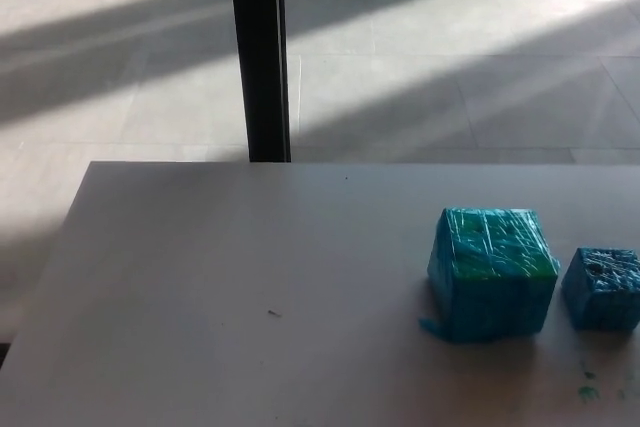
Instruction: The robot uses its right hand to pick up the small cube kept on the middle on the desk and place it on the bigger cube kept next to it
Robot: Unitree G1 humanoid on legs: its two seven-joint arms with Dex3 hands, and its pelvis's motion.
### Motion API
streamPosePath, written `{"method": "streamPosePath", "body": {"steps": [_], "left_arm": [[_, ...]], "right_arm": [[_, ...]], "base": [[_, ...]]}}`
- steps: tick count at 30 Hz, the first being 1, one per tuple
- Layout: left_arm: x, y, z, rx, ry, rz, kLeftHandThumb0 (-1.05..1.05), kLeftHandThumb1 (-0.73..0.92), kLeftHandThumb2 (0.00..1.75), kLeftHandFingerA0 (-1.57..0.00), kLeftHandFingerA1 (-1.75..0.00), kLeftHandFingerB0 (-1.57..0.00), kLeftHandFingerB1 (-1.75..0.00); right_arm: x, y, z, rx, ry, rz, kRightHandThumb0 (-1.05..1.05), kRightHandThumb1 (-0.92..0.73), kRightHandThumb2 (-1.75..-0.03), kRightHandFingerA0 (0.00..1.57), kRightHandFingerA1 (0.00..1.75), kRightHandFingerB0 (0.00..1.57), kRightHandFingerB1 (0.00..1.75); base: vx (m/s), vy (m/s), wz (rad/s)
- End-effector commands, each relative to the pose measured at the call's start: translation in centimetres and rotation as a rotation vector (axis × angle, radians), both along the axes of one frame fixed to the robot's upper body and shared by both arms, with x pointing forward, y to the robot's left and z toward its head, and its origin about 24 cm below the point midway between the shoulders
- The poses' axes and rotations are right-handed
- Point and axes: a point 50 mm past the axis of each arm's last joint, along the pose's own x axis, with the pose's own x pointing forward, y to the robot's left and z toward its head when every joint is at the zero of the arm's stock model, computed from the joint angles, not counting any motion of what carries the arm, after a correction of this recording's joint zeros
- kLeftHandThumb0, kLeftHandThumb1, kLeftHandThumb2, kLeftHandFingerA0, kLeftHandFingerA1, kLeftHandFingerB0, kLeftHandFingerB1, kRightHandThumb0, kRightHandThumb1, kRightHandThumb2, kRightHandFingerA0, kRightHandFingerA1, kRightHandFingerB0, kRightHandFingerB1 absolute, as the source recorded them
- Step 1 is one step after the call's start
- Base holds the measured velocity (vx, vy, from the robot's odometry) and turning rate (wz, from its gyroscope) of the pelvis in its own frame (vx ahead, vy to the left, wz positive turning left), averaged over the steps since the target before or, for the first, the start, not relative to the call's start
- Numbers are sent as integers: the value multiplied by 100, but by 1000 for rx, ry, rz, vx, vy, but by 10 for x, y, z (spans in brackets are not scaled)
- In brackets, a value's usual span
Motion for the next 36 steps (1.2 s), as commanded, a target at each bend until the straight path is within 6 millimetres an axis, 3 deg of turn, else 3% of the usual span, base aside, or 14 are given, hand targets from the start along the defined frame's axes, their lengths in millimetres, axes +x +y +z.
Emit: {"method": "streamPosePath", "body": {"steps": [1, 2, 3, 4, 5, 12, 14, 15, 16, 17, 18, 19, 25, 36], "left_arm": [[-1, 5, 6, 0, 3, -2, -77, 79, 61, -36, -47, -26, -38], [-2, 5, 6, 3, 8, -2, -83, 70, 71, -33, -49, -23, -40], [-2, 6, 7, 9, 12, -5, -82, 69, 70, -32, -49, -23, -40], [-2, 6, 7, 7, 9, -4, -82, 69, 70, -32, -49, -23, -40], [-2, 5, 7, 5, 6, -2, -81, 70, 69, -32, -49, -23, -40], [-3, 6, 6, 18, 25, -4, -82, 67, 72, -35, -49, -26, -41], [-3, 7, 6, -2, 4, 23, -80, 67, 68, -35, -50, -26, -41], [-3, 7, 6, -5, 2, 21, -80, 67, 68, -34, -51, -25, -41], [-3, 7, 6, -7, 3, 25, -81, 65, 71, -34, -51, -25, -42], [-3, 7, 6, -7, 3, 25, -81, 65, 71, -34, -51, -25, -42], [-4, 7, 6, 4, 16, 7, -82, 67, 71, -34, -49, -25, -41], [-3, 6, 6, 3, 12, 0, -82, 67, 72, -33, -49, -24, -41], [-3, 7, 7, 10, 13, -6, -82, 67, 72, -34, -50, -25, -41], [1, 7, 8, 3, 1, -10, -77, 78, 60, -36, -47, -27, -36]], "right_arm": [[12, 19, -8, -122, 121, 95, -65, -59, -99, 37, 61, 22, 48], [15, 23, -11, -146, 137, 120, -63, -70, -63, 38, 52, 32, 38], [19, 28, -14, -177, 160, 143, -61, -56, -97, 36, 62, 20, 48], [20, 29, -15, -186, 172, 148, -61, -56, -97, 36, 62, 20, 48], [23, 30, -16, -208, 187, 153, -68, -71, -64, 32, 52, 31, 36], [40, 41, -17, -353, 281, 208, -70, -67, -61, 25, 49, 25, 32], [44, 40, -17, -433, 320, 219, -78, -53, -90, 15, 52, 6, 40], [46, 41, -16, -462, 333, 225, -77, -67, -61, 14, 45, 11, 24], [47, 42, -14, -509, 342, 237, -88, -55, -93, 6, 47, 14, 15], [47, 41, -14, -510, 343, 237, -88, -55, -93, 6, 47, 14, 15], [49, 42, -10, -551, 369, 252, -93, -57, -95, 0, 12, 0, 4], [50, 43, -8, -579, 381, 259, -97, -59, -96, 0, 10, 0, 0], [56, 45, -2, -720, 438, 264, -94, -55, -58, 0, 0, 0, 0], [65, 47, -14, -746, 514, 244, -95, -53, -57, 0, 0, 0, 0]], "base": [[0, 0, 0], [0, 0, 0], [0, 0, 0], [0, 0, 0], [0, 0, 0], [0, 0, 0], [0, 0, 0], [0, 0, 0], [0, 0, 0], [0, 0, 0], [0, 0, 0], [0, 0, 0], [0, 0, 0], [0, 0, 0]]}}
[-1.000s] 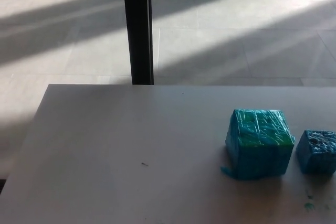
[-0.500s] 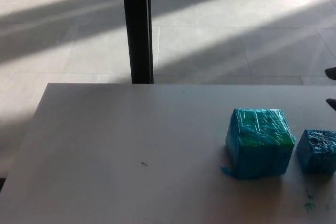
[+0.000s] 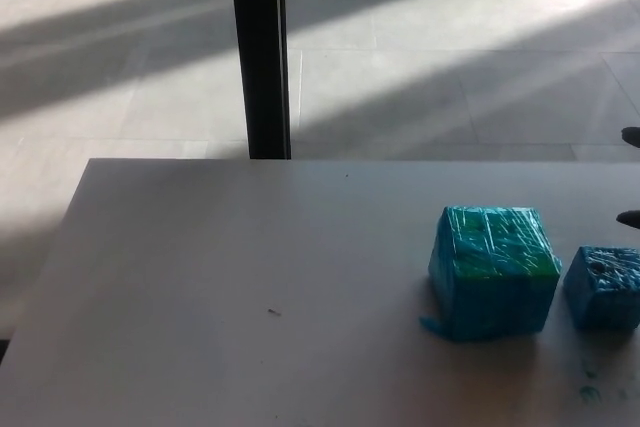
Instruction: The robot uses its right hand to pick up the small cube kept on the middle on the desk and place it on the bigger cube kept next to it
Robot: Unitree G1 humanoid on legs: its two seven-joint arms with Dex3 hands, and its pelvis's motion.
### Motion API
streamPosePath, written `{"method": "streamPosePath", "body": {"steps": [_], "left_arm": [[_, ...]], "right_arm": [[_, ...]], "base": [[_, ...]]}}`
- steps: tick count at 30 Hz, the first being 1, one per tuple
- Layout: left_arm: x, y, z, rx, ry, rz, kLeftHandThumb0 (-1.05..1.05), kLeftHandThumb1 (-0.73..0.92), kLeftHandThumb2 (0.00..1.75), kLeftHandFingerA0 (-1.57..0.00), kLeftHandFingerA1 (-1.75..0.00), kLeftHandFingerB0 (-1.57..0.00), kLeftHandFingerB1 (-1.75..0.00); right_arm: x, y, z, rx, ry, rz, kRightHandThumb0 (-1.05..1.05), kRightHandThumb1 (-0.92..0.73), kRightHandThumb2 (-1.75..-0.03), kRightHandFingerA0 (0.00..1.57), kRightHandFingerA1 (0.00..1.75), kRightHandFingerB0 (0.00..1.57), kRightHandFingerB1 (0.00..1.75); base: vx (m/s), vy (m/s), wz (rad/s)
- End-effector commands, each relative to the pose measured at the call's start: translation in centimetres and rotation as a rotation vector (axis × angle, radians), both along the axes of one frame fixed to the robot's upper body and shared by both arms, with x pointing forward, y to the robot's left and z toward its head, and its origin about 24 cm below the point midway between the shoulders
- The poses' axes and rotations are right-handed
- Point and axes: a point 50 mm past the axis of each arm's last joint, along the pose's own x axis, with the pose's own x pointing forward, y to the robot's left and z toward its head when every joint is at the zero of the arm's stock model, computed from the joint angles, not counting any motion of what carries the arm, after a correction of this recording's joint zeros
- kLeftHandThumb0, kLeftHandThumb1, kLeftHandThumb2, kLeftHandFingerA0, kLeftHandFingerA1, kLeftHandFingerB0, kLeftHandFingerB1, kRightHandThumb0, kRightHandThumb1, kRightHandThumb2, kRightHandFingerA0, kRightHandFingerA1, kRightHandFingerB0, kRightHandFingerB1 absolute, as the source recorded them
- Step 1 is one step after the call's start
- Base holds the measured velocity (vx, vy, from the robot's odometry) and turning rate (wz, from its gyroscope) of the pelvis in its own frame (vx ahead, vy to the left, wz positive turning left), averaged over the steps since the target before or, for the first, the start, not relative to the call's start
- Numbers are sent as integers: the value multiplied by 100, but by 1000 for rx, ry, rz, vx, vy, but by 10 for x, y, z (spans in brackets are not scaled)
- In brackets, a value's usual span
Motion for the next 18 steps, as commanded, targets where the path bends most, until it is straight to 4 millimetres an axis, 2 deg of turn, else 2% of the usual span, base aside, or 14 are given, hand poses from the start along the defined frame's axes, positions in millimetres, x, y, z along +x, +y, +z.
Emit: {"method": "streamPosePath", "body": {"steps": [1, 3, 4, 5, 6, 7, 8, 9, 10, 12, 13, 14, 15, 18], "left_arm": [[1, 5, 7, 10, -12, 2, -77, 78, 60, -36, -47, -27, -36], [1, 6, 7, 27, -1, -13, -80, 77, 63, -37, -46, -29, -37], [1, 6, 6, 27, 0, -3, -84, 66, 73, -36, -50, -27, -41], [2, 5, 6, 21, -2, -1, -85, 66, 74, -35, -51, -27, -41], [2, 5, 5, 19, -2, 1, -84, 66, 72, -36, -51, -28, -41], [2, 5, 5, 18, -3, 4, -79, 76, 63, -38, -48, -33, -38], [2, 5, 5, 17, -3, 7, -79, 76, 63, -38, -48, -33, -38], [2, 5, 5, 22, 6, -19, -84, 68, 74, -35, -50, -28, -41], [2, 5, 6, 19, 5, -23, -83, 68, 72, -35, -50, -27, -40], [2, 5, 5, 16, 3, -20, -83, 68, 72, -35, -50, -27, -40], [2, 4, 5, 12, -5, -12, -85, 66, 72, -36, -51, -28, -41], [1, 4, 5, 16, -7, -20, -85, 66, 73, -35, -51, -27, -41], [1, 4, 5, 17, -5, -24, -86, 66, 74, -35, -50, -27, -41], [3, 4, 5, 21, -7, -20, -85, 66, 74, -36, -50, -27, -41]], "right_arm": [[2, -1, -5, -39, 30, -2, -95, -53, -57, 0, 0, 0, 0], [4, 2, -15, -40, 57, -1, -97, -54, -58, 0, 0, 0, 0], [4, 3, -17, -42, 60, 3, -95, -53, -57, 0, 0, 0, 0], [4, 4, -23, -66, 67, 9, -93, -53, -57, 0, 0, 0, 0], [5, 4, -26, -66, 72, 7, -92, -53, -57, 0, 0, 0, 0], [5, 4, -28, -66, 74, 4, -93, -53, -57, 0, 0, 0, 0], [6, 4, -30, -67, 75, 2, -93, -53, -57, 0, 0, 0, 0], [6, 3, -32, -59, 78, -11, -96, -54, -92, 0, 9, 0, 0], [6, 3, -33, -53, 77, -16, -93, -41, -81, 0, 0, 0, 1], [7, 2, -33, -49, 75, -18, -93, -41, -81, 0, 0, 0, 1], [8, 3, -34, -49, 76, -22, -93, -54, -58, 0, 0, 0, 0], [9, 3, -35, -46, 81, -25, -92, -54, -58, 0, 0, 0, 0], [10, 4, -35, -51, 80, -26, -93, -44, -83, 0, 0, 0, 0], [10, 3, -35, -50, 73, -28, -91, -41, -81, 0, 0, 0, 1]], "base": [[0, 0, 0], [0, 0, 0], [0, 0, 0], [0, 0, 0], [0, 0, 0], [0, 0, 0], [0, 0, 0], [0, 0, 0], [0, 0, 0], [0, 0, 0], [0, 0, 0], [0, 0, 0], [0, 0, 0], [0, 0, 0]]}}
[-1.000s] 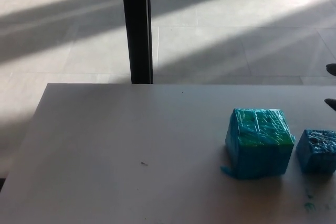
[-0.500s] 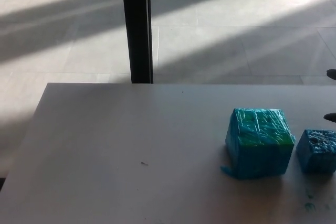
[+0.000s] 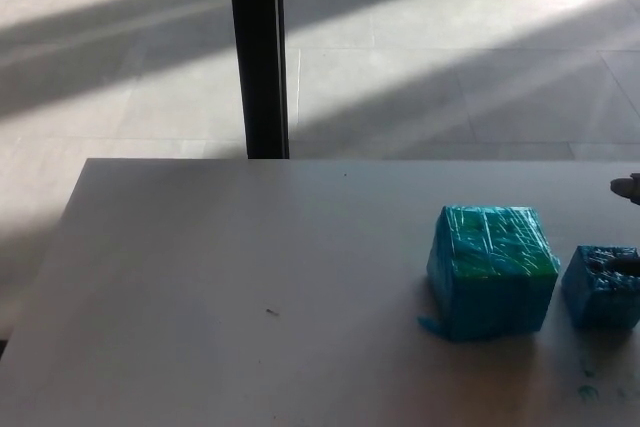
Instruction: The robot uses its right hand to pick up the small cube kept on the middle on the desk and place it on the bigger cube kept next to it
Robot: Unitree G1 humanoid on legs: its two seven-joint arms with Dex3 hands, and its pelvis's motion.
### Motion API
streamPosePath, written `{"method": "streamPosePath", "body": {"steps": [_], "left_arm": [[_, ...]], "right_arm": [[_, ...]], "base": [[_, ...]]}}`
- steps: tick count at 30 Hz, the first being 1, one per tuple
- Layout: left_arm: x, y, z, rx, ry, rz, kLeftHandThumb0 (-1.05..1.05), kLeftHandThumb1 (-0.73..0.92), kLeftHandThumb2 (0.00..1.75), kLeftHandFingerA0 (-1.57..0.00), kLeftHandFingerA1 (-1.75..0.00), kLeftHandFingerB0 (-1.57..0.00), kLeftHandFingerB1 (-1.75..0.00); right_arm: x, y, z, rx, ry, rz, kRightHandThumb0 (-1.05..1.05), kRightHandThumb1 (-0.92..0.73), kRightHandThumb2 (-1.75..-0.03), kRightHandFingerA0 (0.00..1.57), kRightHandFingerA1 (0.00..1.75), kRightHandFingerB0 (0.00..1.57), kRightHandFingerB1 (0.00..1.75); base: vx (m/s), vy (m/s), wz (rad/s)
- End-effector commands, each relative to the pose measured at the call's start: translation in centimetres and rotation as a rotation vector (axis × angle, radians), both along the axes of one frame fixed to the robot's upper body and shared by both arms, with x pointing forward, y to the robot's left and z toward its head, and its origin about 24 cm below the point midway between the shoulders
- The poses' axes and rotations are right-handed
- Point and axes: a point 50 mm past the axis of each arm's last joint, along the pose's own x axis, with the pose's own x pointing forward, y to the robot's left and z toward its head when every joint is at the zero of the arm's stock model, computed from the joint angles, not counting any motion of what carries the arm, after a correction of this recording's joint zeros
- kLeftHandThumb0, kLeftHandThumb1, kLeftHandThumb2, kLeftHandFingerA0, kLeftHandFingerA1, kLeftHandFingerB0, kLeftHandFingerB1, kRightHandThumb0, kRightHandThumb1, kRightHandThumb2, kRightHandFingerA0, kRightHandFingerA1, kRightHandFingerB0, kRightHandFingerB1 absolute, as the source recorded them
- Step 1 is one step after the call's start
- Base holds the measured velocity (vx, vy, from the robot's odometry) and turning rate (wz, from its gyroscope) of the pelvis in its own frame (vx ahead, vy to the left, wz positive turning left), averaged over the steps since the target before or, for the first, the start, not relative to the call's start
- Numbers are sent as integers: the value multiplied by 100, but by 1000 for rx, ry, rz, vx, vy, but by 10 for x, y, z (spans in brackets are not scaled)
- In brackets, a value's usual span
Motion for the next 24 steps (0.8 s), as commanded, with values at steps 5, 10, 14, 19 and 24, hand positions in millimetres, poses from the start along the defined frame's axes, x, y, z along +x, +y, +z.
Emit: {"method": "streamPosePath", "body": {"steps": [5, 10, 14, 19, 24], "left_arm": [[-3, 3, 2, 18, 17, -17, -85, 68, 75, -33, -50, -24, -40], [-3, 3, 3, 18, 5, -6, -83, 69, 70, -35, -49, -28, -39], [-2, 4, 3, 32, 11, -12, -85, 68, 74, -35, -48, -27, -40], [-2, 4, 4, 31, 5, -10, -85, 68, 73, -35, -49, -27, -40], [0, 4, 6, 32, 0, -14, -83, 77, 63, -37, -47, -31, -37]], "right_arm": [[0, -3, -8, -25, -45, -13, -92, -46, -85, 0, 0, 0, 0], [-2, -3, -20, -26, -53, -13, -83, -42, -77, 0, 0, 0, 6], [-5, 2, -28, -41, -34, 25, -83, -43, -81, 0, 0, 0, 3], [-10, 7, -41, -66, 20, 80, -83, -48, -85, 0, 2, 0, 2], [-14, 9, -48, -68, 40, 101, -81, -47, -84, 0, 0, 0, 3]], "base": [[0, 0, 0], [0, 0, 0], [0, 0, 0], [0, 0, 0], [0, 0, 0]]}}
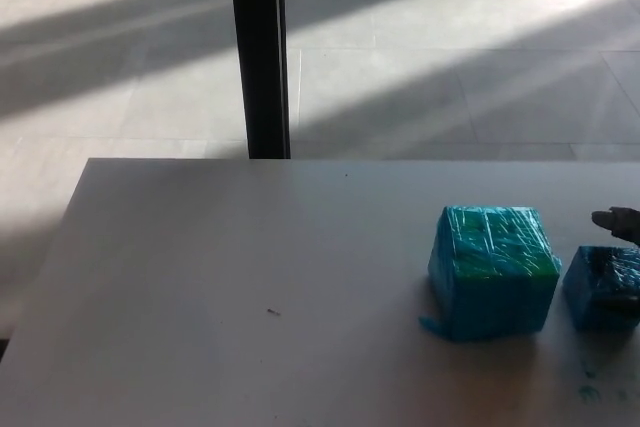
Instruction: The robot uses its right hand to pick up the small cube kept on the middle on the desk and place it on the bigger cube kept next to it
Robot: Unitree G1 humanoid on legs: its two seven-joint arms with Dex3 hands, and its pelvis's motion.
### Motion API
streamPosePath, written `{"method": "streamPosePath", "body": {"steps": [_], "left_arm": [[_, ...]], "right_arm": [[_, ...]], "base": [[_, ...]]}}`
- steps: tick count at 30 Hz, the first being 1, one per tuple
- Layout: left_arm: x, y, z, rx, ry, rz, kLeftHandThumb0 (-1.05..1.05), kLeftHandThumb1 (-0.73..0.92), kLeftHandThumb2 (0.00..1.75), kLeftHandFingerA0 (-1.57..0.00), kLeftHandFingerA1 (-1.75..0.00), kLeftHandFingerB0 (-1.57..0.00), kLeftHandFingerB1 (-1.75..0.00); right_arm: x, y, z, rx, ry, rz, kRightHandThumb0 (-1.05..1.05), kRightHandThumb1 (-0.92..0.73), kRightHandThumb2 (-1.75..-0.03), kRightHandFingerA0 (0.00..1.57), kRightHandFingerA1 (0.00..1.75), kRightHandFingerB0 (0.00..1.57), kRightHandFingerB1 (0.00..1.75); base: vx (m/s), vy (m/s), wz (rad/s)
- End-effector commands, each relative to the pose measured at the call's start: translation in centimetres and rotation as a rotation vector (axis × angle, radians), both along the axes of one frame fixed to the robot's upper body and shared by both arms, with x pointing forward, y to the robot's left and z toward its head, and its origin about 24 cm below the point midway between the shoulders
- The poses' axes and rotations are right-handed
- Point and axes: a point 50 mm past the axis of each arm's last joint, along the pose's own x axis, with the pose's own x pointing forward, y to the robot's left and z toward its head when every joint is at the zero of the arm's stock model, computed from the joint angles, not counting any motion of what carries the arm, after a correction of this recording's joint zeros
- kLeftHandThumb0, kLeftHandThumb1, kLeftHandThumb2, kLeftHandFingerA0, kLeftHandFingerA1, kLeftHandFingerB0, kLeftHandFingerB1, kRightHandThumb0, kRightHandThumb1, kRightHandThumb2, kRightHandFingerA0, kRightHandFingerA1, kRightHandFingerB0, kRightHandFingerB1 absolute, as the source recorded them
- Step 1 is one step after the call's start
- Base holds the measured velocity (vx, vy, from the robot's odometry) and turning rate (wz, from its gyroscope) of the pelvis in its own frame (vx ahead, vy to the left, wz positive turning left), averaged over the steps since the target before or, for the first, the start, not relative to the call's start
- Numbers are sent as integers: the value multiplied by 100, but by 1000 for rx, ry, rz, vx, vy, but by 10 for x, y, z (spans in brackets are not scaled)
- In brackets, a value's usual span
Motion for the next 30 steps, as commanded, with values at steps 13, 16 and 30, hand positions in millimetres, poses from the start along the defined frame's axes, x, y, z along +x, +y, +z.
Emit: {"method": "streamPosePath", "body": {"steps": [13, 16, 30], "left_arm": [[4, 7, 10, 21, -22, 16, -81, 78, 64, -41, -49, -32, -37], [5, 7, 10, 25, -21, -4, -81, 79, 61, -38, -47, -29, -36], [9, 7, 11, 28, -17, -7, -84, 70, 75, -34, -49, -25, -40]], "right_arm": [[-8, 0, -21, -199, 235, 45, -56, -29, -63, 0, 3, 0, 10], [-11, -3, -26, -248, 237, 48, -30, -43, -53, 0, 45, 0, 27], [-27, 0, -32, -410, -231, 328, -30, -66, -63, 78, 147, 84, 65]], "base": [[0, 0, 0], [0, 0, 0], [0, 0, 0]]}}
